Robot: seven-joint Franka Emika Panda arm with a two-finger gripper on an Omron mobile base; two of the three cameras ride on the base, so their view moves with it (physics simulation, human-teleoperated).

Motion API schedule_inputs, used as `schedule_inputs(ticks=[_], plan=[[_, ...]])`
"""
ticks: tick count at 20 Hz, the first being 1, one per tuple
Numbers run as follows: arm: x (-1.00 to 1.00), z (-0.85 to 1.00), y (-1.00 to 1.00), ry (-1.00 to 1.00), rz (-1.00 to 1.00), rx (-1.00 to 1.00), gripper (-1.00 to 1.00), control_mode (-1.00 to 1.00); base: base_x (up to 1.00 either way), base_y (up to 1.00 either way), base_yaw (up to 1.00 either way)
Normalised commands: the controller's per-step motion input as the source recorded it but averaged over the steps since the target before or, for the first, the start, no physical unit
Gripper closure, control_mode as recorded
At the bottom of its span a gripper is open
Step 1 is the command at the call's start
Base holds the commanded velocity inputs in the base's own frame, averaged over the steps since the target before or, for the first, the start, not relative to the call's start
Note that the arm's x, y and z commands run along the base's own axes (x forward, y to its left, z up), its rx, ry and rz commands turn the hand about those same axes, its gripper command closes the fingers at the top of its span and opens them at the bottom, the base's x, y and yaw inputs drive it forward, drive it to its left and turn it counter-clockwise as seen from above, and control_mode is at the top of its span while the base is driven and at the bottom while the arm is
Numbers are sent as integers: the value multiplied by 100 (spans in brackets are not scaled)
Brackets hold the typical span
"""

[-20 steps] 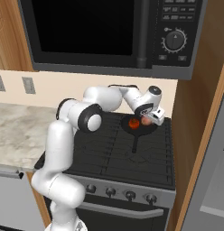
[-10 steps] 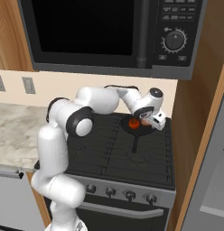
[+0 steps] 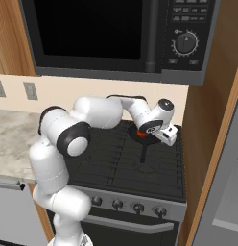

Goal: Place the pan on the rear right burner on the stove. Then place the tomato and the onion in the pan and turn on the rear right burner.

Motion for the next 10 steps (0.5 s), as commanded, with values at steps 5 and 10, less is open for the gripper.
schedule_inputs(ticks=[5,10], plan=[[-66,3,0,-1,0,0,-100,-100,0,0,0],[-78,8,0,-5,1,0,-100,-100,0,0,0]])
